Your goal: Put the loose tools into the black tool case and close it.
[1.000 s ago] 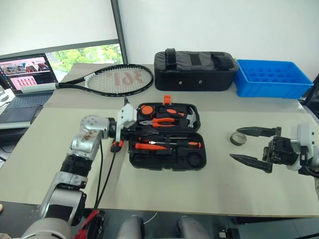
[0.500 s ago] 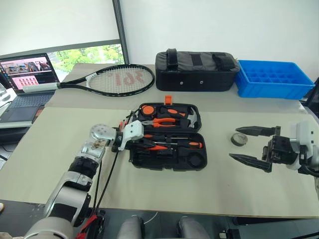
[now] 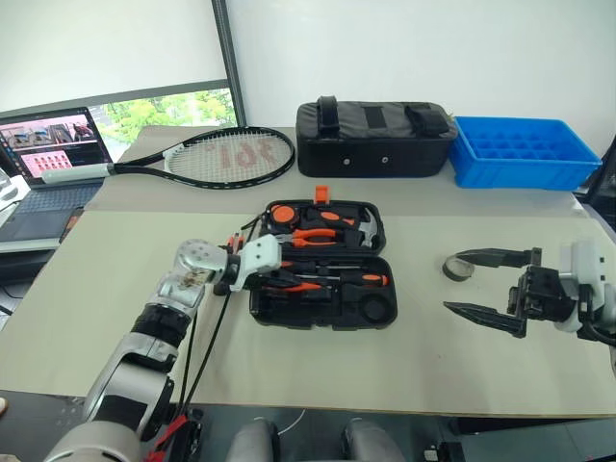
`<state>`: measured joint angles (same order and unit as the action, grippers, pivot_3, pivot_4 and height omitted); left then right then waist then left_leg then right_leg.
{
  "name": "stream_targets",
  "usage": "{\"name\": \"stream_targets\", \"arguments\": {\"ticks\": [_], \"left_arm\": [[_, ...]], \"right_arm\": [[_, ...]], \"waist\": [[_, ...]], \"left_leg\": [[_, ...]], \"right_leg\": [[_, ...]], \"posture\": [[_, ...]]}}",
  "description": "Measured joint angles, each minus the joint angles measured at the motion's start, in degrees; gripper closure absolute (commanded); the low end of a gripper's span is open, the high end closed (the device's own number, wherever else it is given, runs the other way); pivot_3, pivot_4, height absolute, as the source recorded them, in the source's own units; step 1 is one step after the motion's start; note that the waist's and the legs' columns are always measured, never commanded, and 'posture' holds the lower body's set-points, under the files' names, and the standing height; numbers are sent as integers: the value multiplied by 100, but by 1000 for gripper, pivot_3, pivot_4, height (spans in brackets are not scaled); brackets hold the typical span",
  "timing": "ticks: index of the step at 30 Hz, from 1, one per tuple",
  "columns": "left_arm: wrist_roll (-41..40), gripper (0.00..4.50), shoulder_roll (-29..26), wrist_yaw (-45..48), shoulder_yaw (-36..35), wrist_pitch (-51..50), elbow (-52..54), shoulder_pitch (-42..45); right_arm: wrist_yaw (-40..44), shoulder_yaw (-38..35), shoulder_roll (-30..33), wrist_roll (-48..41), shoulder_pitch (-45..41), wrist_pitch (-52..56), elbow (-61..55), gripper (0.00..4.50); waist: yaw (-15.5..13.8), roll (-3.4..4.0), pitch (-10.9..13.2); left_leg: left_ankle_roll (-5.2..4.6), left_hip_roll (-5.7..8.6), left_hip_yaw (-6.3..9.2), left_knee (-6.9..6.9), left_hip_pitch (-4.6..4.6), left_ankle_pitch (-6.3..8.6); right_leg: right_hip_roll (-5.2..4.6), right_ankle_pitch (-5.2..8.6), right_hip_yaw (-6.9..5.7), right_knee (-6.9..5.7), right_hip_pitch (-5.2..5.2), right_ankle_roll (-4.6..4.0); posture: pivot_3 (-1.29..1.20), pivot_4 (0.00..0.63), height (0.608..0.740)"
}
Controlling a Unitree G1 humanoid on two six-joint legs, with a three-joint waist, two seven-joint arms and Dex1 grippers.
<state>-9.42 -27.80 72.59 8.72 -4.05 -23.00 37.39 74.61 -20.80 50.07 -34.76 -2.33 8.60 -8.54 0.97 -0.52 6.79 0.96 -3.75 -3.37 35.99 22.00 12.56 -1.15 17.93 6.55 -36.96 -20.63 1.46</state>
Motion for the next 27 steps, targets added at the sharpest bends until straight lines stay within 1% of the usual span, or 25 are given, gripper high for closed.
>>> {"name": "stream_targets", "arguments": {"ticks": [1, 2, 4, 5, 6, 9, 10, 11, 13, 16, 19, 23, 27], "left_arm": [[-185, 3919, -50, -147, -236, -240, 213, -3], [-302, 3797, -93, -286, -425, -393, 352, -2], [-470, 3001, -124, -802, -875, -641, 552, -27], [-501, 2527, -131, -1276, -1192, -724, 609, -94], [-500, 2303, -133, -1580, -1383, -751, 631, -167], [-363, 1251, -144, -2546, -1732, -1003, 868, -633], [-333, 1137, -122, -2775, -1761, -1156, 943, -789], [-320, 601, -70, -2996, -1796, -1345, 1068, -930], [-340, 30, 172, -3566, -1894, -1890, 1481, -1198], [-323, 30, 394, -4214, -1868, -2542, 2012, -1331], [-210, 30, 562, -4715, -1824, -2971, 2314, -1333], [75, 30, 798, -5318, -1473, -3527, 2350, -1349], [212, 30, 953, -5646, -1295, -3936, 2301, -1345]], "right_arm": [[2, 5, 0, -7, -52, 13, 0, 0], [2, 6, 0, -17, -105, 23, 0, 0], [12, 42, -2, -23, -184, 56, 15, 0], [18, 117, -4, -25, -275, 70, 33, 0], [20, 164, -6, -26, -339, 78, 50, 0], [38, 295, -35, -25, -521, 93, 168, 0], [43, 338, -37, -25, -571, 94, 208, 0], [55, 379, -44, -25, -616, 94, 237, 0], [130, 481, -75, -24, -732, 93, 323, 0], [261, 556, -92, -21, -884, 74, 499, 0], [333, 635, -93, -19, -1007, 73, 636, 0], [414, 668, -92, -27, -1118, 83, 661, 0], [442, 667, -92, -29, -1199, 117, 680, 0]], "waist": [[2, 1, 0], [4, 2, -1], [1, 0, 0], [11, -1, 0], [19, -1, 1], [13, 0, 0], [0, 3, -2], [-11, 2, -1], [-51, -3, 1], [-106, -4, 2], [-106, 0, -1], [-92, -1, 0], [-64, -3, 1]], "left_leg": [[0, 0, 0, 0, 0, 0], [0, 1, -1, 0, -2, 0], [0, 0, 0, -1, -5, 0], [0, -1, 0, -2, -7, 0], [0, -2, 0, -3, -11, 0], [0, 0, 0, -4, -13, 0], [0, 0, 0, -3, -12, 0], [0, 0, 0, -3, -11, 0], [1, 2, 4, 1, -4, 0], [1, 5, 4, 0, -1, 0], [1, 7, 4, -4, -5, 0], [1, 6, 5, -4, -6, 0], [3, 8, 5, -4, -6, -1]], "right_leg": [[0, 0, 0, 2, 1, 0], [0, 0, 2, 4, 2, 0], [-1, 0, 1, 6, 7, 0], [-1, 0, 2, 5, 6, 0], [-1, -2, 4, 5, 8, -3], [-3, -4, 3, 4, 10, -6], [-5, -4, 1, 4, 9, -6], [-6, -4, 0, 5, 9, -6], [-8, -5, -3, 8, 11, -5], [-10, -6, -2, 17, 12, -2], [-9, -6, 1, 17, 13, -2], [-7, -6, 2, 16, 14, -3], [-7, -6, 3, 16, 14, -3]], "posture": [[0, 150, 708], [0, 150, 708], [0, 150, 708], [0, 150, 708], [0, 150, 708], [0, 150, 708], [0, 150, 708], [0, 150, 708], [0, 150, 708], [0, 150, 708], [0, 150, 708], [0, 150, 708], [0, 150, 708]]}}
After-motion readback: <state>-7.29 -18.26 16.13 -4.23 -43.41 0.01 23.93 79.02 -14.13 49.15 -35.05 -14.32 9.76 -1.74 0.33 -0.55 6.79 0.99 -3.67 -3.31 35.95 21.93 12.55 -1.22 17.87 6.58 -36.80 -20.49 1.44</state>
